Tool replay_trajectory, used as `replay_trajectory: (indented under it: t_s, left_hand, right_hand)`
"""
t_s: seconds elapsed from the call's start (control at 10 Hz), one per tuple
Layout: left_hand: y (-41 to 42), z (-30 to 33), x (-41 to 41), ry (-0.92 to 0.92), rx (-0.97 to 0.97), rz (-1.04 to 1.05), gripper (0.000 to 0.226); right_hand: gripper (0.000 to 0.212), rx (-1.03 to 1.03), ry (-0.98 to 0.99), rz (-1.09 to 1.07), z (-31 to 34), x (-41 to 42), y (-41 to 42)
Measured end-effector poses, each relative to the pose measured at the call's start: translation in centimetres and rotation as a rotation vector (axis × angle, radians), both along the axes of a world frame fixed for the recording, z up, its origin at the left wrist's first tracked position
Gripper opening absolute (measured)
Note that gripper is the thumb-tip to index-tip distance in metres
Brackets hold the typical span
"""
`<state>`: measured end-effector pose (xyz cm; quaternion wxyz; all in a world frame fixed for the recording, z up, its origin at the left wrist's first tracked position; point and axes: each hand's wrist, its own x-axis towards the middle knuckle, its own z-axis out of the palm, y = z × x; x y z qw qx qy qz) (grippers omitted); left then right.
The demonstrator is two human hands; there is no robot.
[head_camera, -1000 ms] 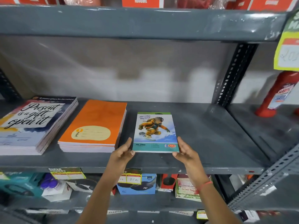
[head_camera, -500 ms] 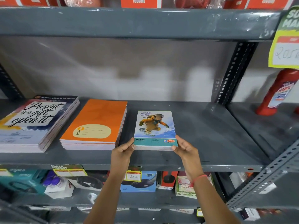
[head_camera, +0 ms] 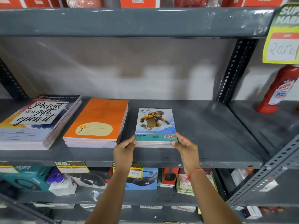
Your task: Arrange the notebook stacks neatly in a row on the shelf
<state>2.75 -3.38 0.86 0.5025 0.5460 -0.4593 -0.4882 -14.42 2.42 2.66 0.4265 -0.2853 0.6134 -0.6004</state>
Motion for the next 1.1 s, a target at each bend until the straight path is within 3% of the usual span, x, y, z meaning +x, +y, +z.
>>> replay_trajectory:
  t_s: [0.9, 1.1]
  left_hand:
    - [-0.7, -0.9, 0.2, -0.061, -0.110, -0.011, 0.032]
    - [1.4, 1.1, 2.4, -0.241, -0.047, -0.218, 0.041]
  right_hand:
    - [0.044, -0.005, 0.002, -0.044, -0.1, 0.3, -0.1]
    - [0.026, -0.015, -0.009, -0.319, 0.3, 3.2, 2.8]
